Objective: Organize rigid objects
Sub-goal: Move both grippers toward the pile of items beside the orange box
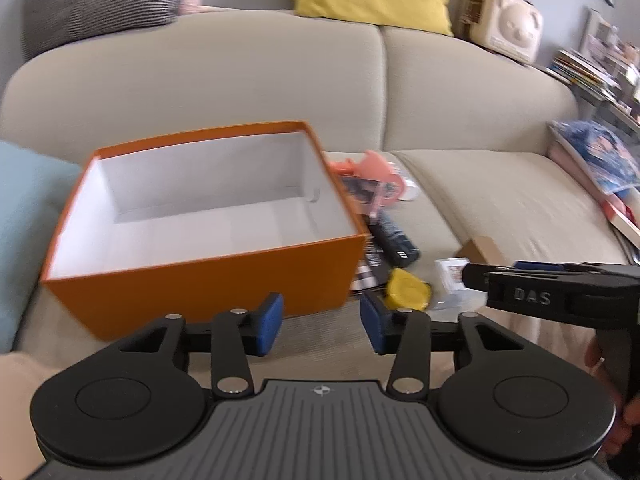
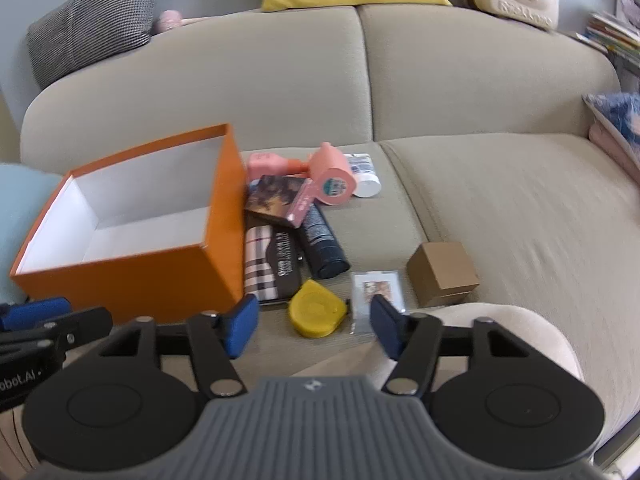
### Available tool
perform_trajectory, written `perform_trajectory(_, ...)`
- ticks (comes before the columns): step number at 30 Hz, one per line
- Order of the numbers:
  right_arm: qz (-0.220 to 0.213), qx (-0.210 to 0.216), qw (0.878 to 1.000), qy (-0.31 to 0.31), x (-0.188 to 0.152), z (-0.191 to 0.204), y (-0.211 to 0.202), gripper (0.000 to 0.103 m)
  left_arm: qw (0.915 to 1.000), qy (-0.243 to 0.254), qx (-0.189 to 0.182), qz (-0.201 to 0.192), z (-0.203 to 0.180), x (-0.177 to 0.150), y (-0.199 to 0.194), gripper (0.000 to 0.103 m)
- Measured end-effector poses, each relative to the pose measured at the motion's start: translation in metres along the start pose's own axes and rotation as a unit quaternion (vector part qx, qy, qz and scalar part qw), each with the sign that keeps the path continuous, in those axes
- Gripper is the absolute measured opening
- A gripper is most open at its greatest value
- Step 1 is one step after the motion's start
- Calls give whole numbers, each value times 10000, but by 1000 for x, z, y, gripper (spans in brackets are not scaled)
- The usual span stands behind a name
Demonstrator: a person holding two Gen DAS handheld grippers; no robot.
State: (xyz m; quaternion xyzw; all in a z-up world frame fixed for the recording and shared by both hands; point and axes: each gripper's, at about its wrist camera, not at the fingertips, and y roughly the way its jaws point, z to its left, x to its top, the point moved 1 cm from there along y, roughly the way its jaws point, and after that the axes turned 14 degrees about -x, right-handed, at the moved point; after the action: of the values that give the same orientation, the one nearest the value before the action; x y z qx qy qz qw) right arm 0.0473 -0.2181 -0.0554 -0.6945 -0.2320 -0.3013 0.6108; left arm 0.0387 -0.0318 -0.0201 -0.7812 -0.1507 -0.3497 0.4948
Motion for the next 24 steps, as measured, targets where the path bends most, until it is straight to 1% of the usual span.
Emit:
perform_trajectory(1,45,-26,10000,33,2,-4,4,57,9999,60,-92,30,-3,3,4,47)
perform_trajectory(3,155,-29,9998,83,6,-12,11,46,9994,206,-268,84,-10,9,12,41)
perform_trajectory(4,226,0,9997,132,8,-16,16,45,9990,253,-345,109,-13,11,16,40)
perform_trajectory(6,362,75,9990,243,12,-24,25,43,9979,357,-491,207,-20,20,26,40)
perform_trajectory(11,541,256,9979,265,26,-30,45,37,9966,556,-507,340,-31,50,52,40)
perform_trajectory(13,579,332,9975,239,33,-30,54,34,9960,527,-535,489,-31,65,68,40)
perform_trajectory(16,638,357,9972,180,45,-30,72,34,9953,401,-492,729,-27,83,92,44)
perform_trajectory(20,794,391,9958,213,62,-34,101,34,9943,231,-473,924,-25,108,126,50)
perform_trajectory(22,837,396,9955,193,72,-35,116,34,9933,116,-424,1070,-23,121,147,60)
perform_trajectory(24,902,435,9949,131,80,-35,133,33,9913,-15,-302,1282,-20,132,170,64)
